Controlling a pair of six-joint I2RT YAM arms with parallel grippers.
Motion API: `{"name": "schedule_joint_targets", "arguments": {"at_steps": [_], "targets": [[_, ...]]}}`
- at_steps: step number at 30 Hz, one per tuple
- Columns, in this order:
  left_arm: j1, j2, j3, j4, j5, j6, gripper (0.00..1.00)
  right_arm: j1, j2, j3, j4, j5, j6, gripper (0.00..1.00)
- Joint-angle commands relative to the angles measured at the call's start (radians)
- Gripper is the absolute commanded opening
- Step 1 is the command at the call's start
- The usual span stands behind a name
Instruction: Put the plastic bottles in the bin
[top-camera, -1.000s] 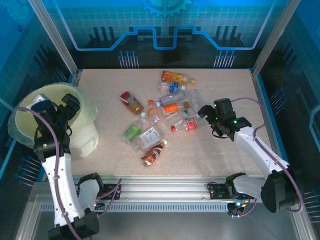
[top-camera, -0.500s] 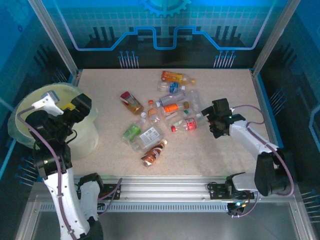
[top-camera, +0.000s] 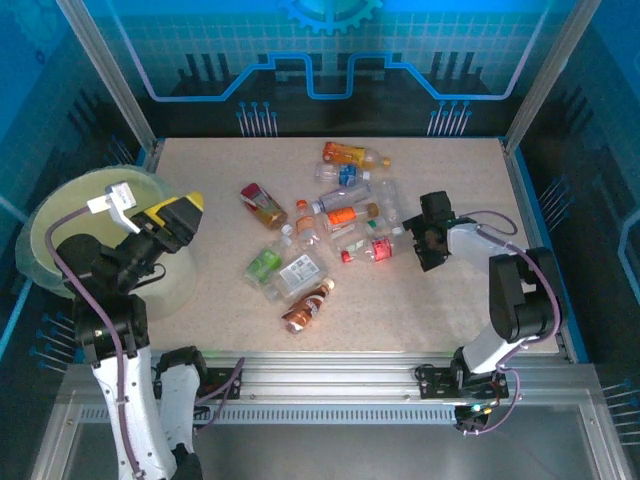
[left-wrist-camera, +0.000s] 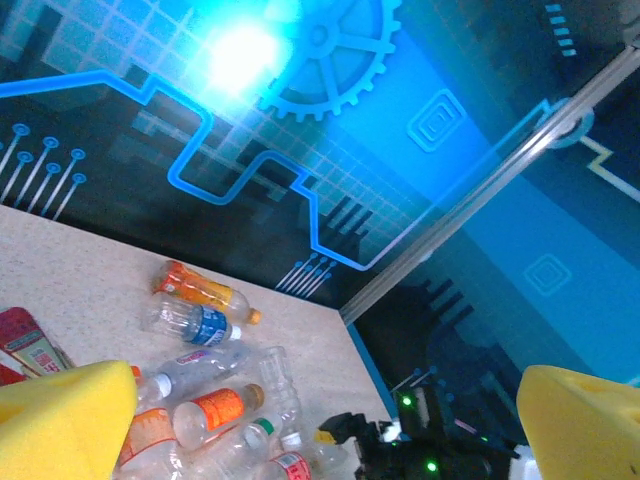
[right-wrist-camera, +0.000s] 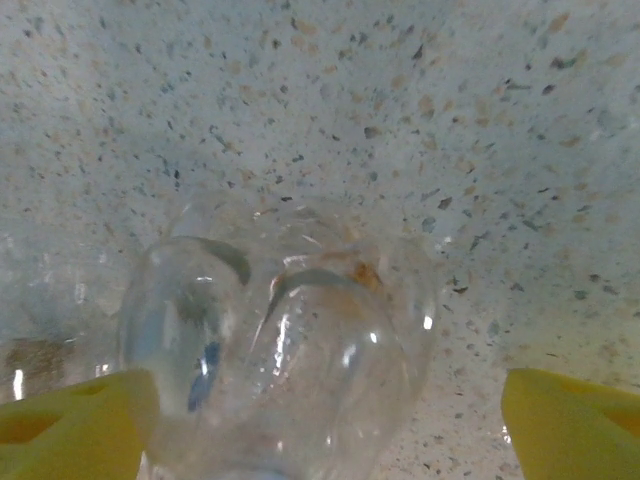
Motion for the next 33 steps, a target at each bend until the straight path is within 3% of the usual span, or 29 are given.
{"name": "schedule_joint_targets", "arguments": {"at_steps": [1,12,19,25,29,33], "targets": [[-0.017,-0.005,-0.007,0.025,0.036,-0.033,0.99,-0.009,0.021,0.031,0.010,-0.003,0.000,0.89],[-0.116,0.035,-0.038,0.027,-0.016,-0.014,0.99,-0.001,0.018,-0.071,0.065,0.003,-0.028,0.75],[-0.242,0.077,-0.052,0.049,-0.094,0.001,0.99,0.001,-0.105,-0.170,0.132,0.066,-0.180,0.62],[-0.423,0.148,-0.067,0.089,-0.210,0.026,0.99,0.019,-0.251,-0.212,0.133,0.129,-0.334,0.48],[-0.615,0.223,-0.099,0.136,-0.307,0.046,0.99,0.053,-0.367,-0.226,0.156,0.134,-0.437,0.43],[-0.804,0.324,-0.081,0.084,-0.444,0.162,0.99,0.107,-0.468,-0.211,0.185,0.111,-0.542,0.39]]}}
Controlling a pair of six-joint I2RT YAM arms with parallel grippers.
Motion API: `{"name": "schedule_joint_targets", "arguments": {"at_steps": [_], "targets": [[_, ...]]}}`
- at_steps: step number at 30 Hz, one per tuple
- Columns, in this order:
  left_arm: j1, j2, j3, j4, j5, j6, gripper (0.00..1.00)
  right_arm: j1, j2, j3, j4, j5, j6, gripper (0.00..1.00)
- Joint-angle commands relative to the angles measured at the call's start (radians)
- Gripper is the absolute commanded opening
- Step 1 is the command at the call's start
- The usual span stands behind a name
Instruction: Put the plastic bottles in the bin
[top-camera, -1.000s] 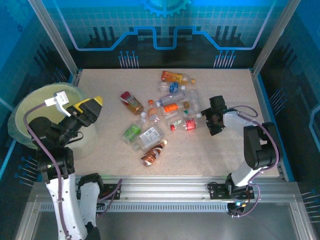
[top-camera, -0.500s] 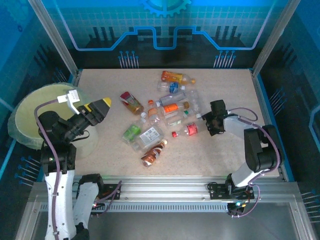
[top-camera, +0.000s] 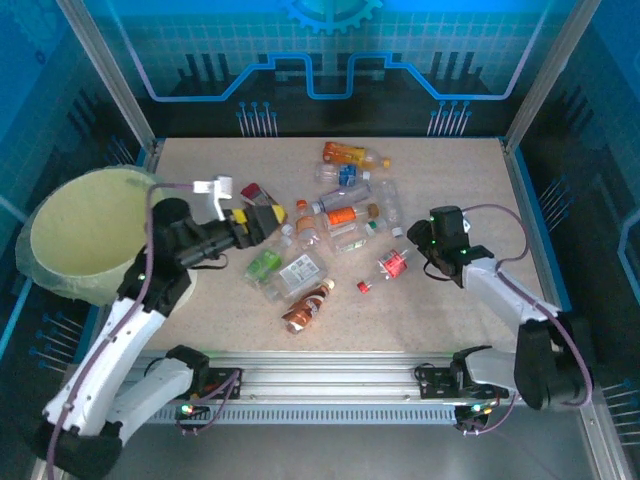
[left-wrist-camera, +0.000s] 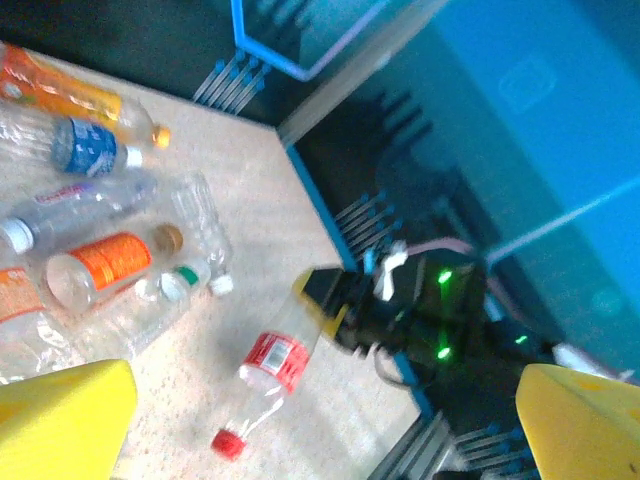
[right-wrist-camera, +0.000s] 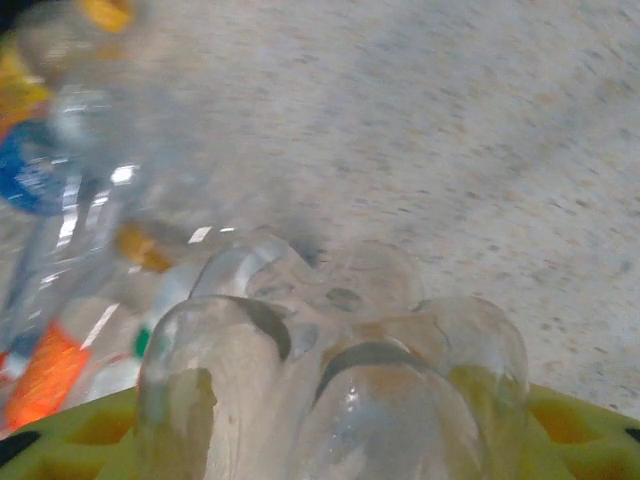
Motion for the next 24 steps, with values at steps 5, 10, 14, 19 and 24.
{"name": "schedule_joint_targets", "arguments": {"at_steps": [5,10,14,19,24], "targets": [[-0.232,0.160,0.048,-0.075,-0.219,0.233,0.99,0.127,-0.129,0.071,0.043,-0.008,-0.252,0.37],[-0.310,0.230,0.070,-0.097,-0.213,0.325,0.99,0.188,-0.156,0.135,0.062,-0.065,-0.301,0.35],[-0.350,0.285,0.104,-0.116,-0.165,0.391,0.99,0.232,-0.154,0.215,0.060,-0.139,-0.368,0.35],[-0.377,0.348,0.159,-0.138,-0.142,0.438,0.99,0.270,-0.142,0.283,0.063,-0.232,-0.404,0.35],[-0.387,0.385,0.165,-0.067,-0.160,0.419,0.99,0.313,-0.138,0.298,0.122,-0.293,-0.370,0.35]]}}
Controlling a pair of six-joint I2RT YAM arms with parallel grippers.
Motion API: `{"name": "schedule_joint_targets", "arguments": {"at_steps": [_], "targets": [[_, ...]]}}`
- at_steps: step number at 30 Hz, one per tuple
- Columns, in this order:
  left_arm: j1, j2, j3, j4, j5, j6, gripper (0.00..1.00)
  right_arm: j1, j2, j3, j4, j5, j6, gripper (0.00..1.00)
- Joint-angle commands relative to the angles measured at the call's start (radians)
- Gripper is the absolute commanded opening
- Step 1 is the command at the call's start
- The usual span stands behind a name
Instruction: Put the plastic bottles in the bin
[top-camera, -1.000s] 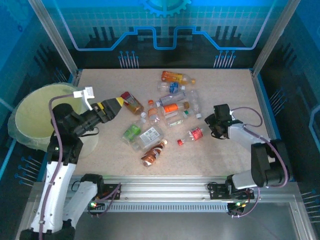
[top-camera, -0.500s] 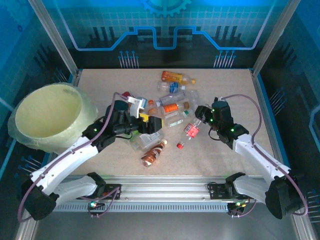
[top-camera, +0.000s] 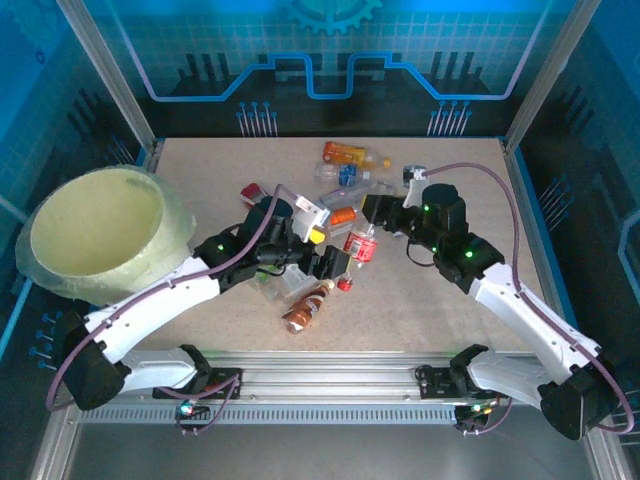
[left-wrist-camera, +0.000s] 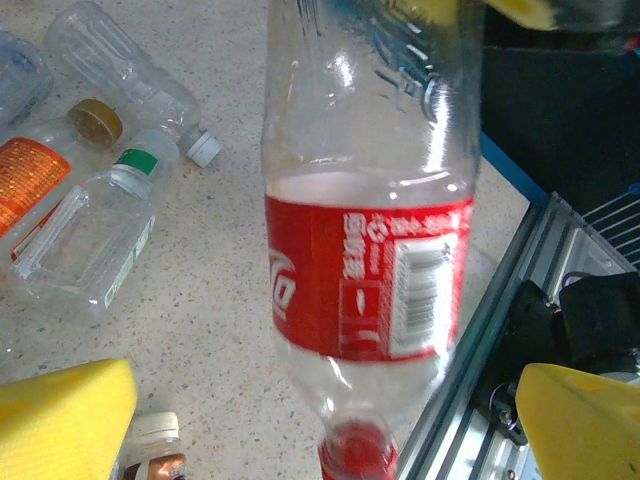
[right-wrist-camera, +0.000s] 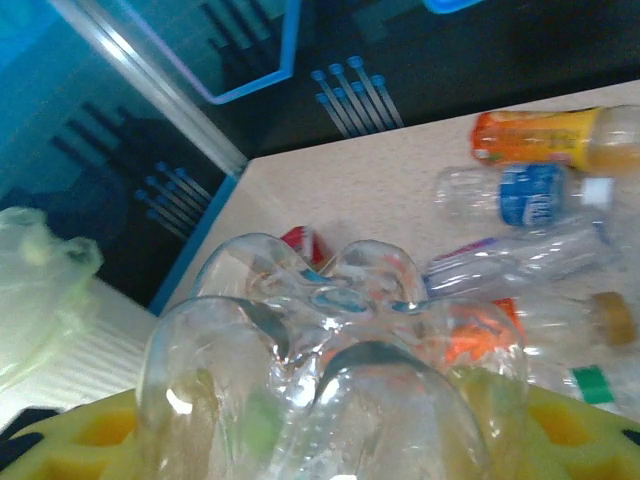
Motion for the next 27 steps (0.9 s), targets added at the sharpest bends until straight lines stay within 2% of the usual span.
{"name": "schedule_joint_targets", "arguments": {"at_steps": [1,7,11,16,21,27], "targets": [[-0.008,0.025,0.028,0.058,0.008,0.007,0.99,0.034,0.004,0.025,0.078,-0.085,0.018,0.35],[-0.008,0.060,0.011,0.168,0.110,-0.044,0.96,0.073,0.016,0.017,0.195,-0.137,0.103,0.35],[-0.007,0.051,-0.014,0.241,0.182,-0.083,0.82,0.095,0.029,0.034,0.201,-0.146,0.099,0.36],[-0.008,0.019,-0.048,0.306,0.198,-0.104,0.62,0.103,0.038,0.040,0.200,-0.156,0.083,0.37],[-0.009,0.018,-0.049,0.266,0.135,-0.090,0.54,0.102,0.034,0.029,0.224,-0.208,0.079,0.50],[-0.008,-0.002,-0.057,0.226,0.009,-0.069,0.52,0.102,0.021,0.050,0.178,-0.251,0.061,0.85]]}}
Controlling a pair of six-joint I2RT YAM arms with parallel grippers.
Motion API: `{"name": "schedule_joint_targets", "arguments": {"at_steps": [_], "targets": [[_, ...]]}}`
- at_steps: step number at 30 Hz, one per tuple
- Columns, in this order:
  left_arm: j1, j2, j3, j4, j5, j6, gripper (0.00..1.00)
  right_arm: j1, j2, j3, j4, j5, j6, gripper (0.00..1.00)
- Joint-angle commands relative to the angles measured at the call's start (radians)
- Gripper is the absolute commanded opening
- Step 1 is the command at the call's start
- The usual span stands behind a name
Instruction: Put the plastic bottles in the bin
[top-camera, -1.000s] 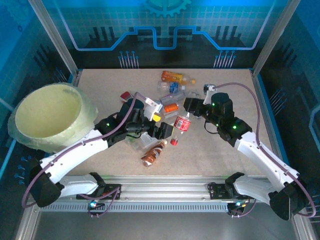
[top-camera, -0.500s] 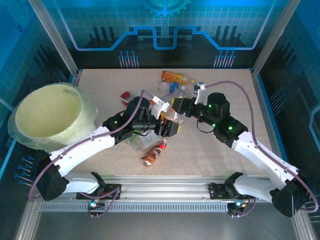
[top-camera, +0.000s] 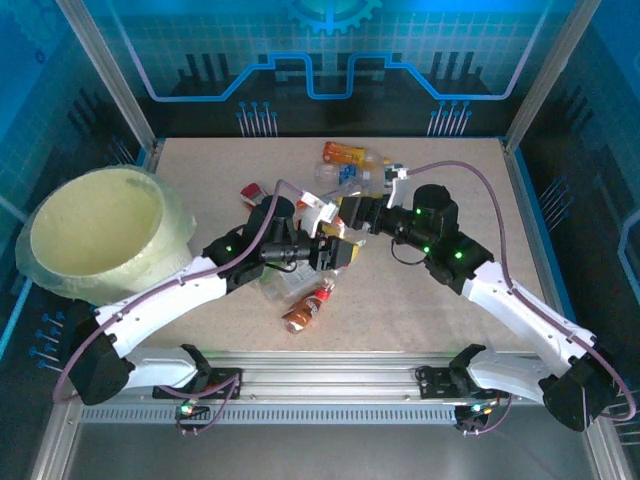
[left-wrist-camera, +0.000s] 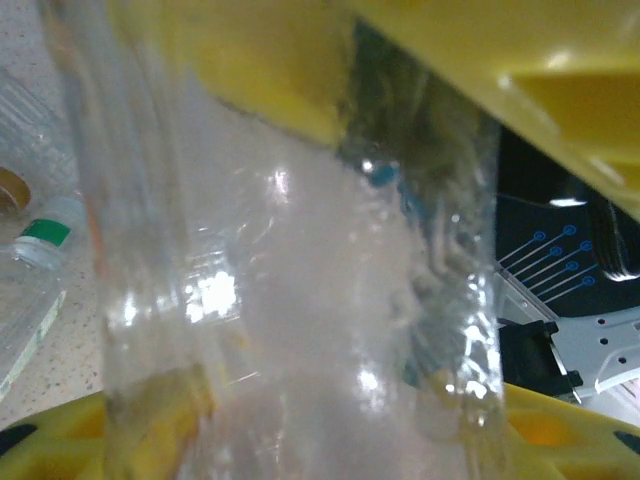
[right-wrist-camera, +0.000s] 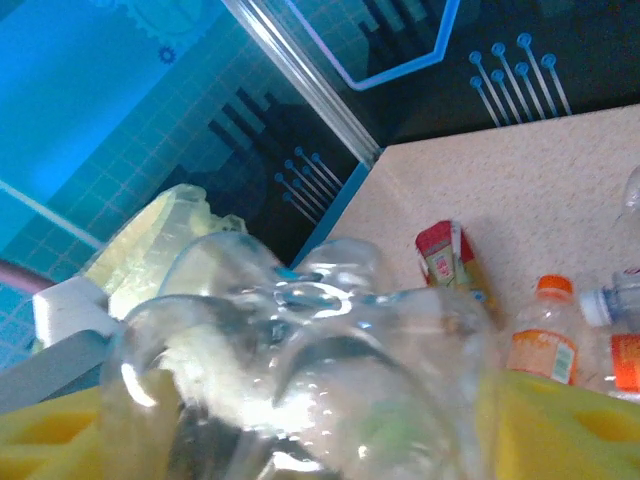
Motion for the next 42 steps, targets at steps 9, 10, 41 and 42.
{"name": "schedule_joint_targets", "arguments": {"at_steps": [9,10,41,42], "targets": [[-0.005,-0.137,-0.114,0.079,-0.327,0.002,0.52,0.016,-0.074,0.034,-0.059,0.079,-0.073,1.00],[-0.005,-0.152,-0.114,0.063,-0.357,0.015,0.52,0.016,-0.084,0.025,-0.059,0.104,-0.087,1.00],[0.107,-0.454,0.207,-0.047,-1.137,0.538,0.49,0.009,-0.123,-0.006,-0.122,0.140,-0.272,1.00],[0.128,-0.452,0.199,-0.004,-1.169,0.574,0.49,0.010,-0.121,-0.004,-0.125,0.134,-0.272,1.00]]}}
